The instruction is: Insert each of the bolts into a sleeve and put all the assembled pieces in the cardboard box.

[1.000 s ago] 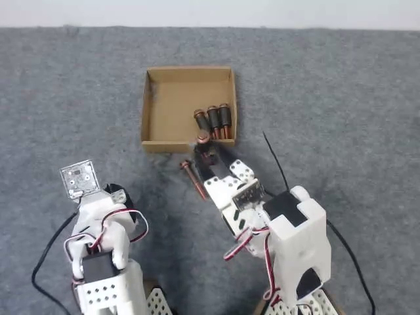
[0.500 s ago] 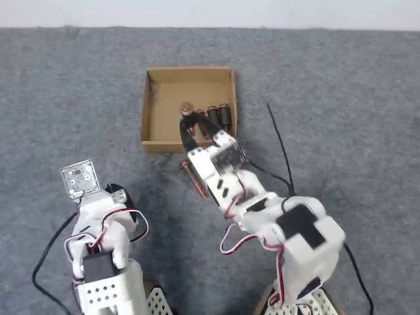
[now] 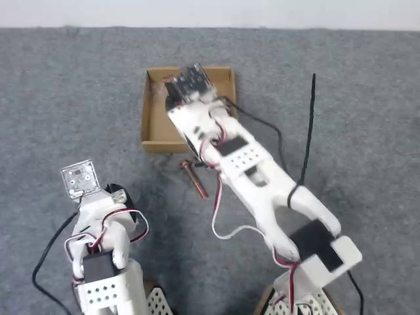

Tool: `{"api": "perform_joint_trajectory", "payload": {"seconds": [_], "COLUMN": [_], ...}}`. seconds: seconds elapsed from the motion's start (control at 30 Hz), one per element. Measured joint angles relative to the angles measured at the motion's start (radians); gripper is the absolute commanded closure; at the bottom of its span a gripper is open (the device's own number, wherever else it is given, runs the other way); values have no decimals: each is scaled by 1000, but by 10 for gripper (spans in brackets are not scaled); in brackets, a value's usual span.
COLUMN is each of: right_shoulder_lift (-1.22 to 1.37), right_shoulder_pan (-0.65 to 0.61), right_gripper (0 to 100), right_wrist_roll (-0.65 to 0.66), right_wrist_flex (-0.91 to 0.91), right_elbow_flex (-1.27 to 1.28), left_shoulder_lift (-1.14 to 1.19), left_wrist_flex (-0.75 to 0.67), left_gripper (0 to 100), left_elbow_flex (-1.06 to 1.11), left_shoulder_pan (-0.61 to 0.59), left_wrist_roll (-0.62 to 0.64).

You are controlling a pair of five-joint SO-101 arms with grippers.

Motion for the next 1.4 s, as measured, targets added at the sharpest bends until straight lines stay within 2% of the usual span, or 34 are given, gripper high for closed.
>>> {"api": "perform_joint_trajectory", "payload": {"seconds": [0.4,0.67,0.9,1.4], "right_shoulder_lift": [404,634,769,838], "right_shoulder_pan": [0,2,44,75], "right_gripper": [991,989,989,988], "right_wrist_roll": [0,0,2,2], "right_wrist_flex": [646,925,1011,1013], "right_elbow_flex": [-647,-1000,-1157,-1186], "left_shoulder_lift": [0,0,0,0], "left_wrist_flex": [0,0,0,0], "left_gripper": [989,989,989,989], "left_elbow_flex": [0,0,0,0], "left_shoulder_pan": [0,0,0,0], "left_wrist_roll": [0,0,0,2]}}
